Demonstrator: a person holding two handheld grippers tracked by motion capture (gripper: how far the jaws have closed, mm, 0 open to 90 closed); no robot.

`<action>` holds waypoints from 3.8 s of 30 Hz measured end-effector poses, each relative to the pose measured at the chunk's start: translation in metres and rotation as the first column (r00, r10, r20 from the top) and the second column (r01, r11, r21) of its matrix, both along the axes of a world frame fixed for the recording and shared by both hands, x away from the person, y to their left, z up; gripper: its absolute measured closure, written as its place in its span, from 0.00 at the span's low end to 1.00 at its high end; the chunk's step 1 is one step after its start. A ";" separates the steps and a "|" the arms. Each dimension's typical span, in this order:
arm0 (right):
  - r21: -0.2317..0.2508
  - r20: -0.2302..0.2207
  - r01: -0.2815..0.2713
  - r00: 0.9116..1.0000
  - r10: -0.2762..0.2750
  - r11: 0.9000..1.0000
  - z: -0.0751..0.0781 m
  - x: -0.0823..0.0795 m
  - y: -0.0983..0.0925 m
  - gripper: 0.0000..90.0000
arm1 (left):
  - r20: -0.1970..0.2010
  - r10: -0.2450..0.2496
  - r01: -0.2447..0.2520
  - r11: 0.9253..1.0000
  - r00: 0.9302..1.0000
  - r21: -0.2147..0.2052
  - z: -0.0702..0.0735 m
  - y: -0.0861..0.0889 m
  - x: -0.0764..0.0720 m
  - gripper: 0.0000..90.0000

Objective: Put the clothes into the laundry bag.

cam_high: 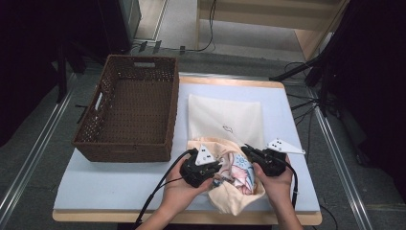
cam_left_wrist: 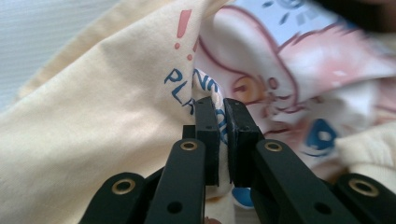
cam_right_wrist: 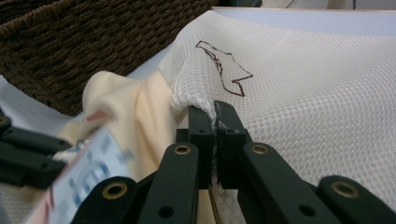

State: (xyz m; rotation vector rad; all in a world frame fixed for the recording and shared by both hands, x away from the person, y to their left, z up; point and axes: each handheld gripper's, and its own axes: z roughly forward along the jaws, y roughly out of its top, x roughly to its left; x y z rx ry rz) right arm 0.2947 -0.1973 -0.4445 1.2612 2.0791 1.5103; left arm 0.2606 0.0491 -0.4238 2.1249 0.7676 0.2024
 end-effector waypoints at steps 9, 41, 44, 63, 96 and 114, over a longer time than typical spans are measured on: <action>0.029 0.021 -0.012 1.000 0.011 1.000 0.006 -0.003 0.001 0.97 | -0.051 -0.055 0.057 0.998 0.997 0.040 -0.015 -0.033 0.010 0.94; 0.058 0.020 0.003 1.000 -0.004 0.998 0.010 -0.004 -0.005 0.97 | -0.002 0.051 -0.051 0.998 0.999 -0.042 -0.001 0.005 0.004 0.90; 0.054 0.024 -0.011 1.000 0.010 0.998 0.010 -0.005 -0.001 0.97 | -0.021 -0.027 0.026 0.999 0.999 -0.044 -0.002 -0.013 0.000 0.92; 0.062 0.033 -0.003 0.999 0.001 0.998 0.014 -0.007 -0.007 0.97 | -0.007 -0.044 0.042 0.982 0.999 -0.186 0.007 -0.025 0.005 0.52; 0.077 0.039 -0.011 0.999 0.008 0.997 0.021 -0.011 -0.009 0.97 | 0.106 0.128 -0.129 0.992 0.986 0.004 -0.013 -0.038 0.025 0.66; 0.071 0.026 -0.027 0.999 0.025 0.997 0.017 -0.011 -0.001 0.97 | -0.001 -0.036 0.036 0.993 0.999 0.113 -0.025 -0.048 0.007 0.83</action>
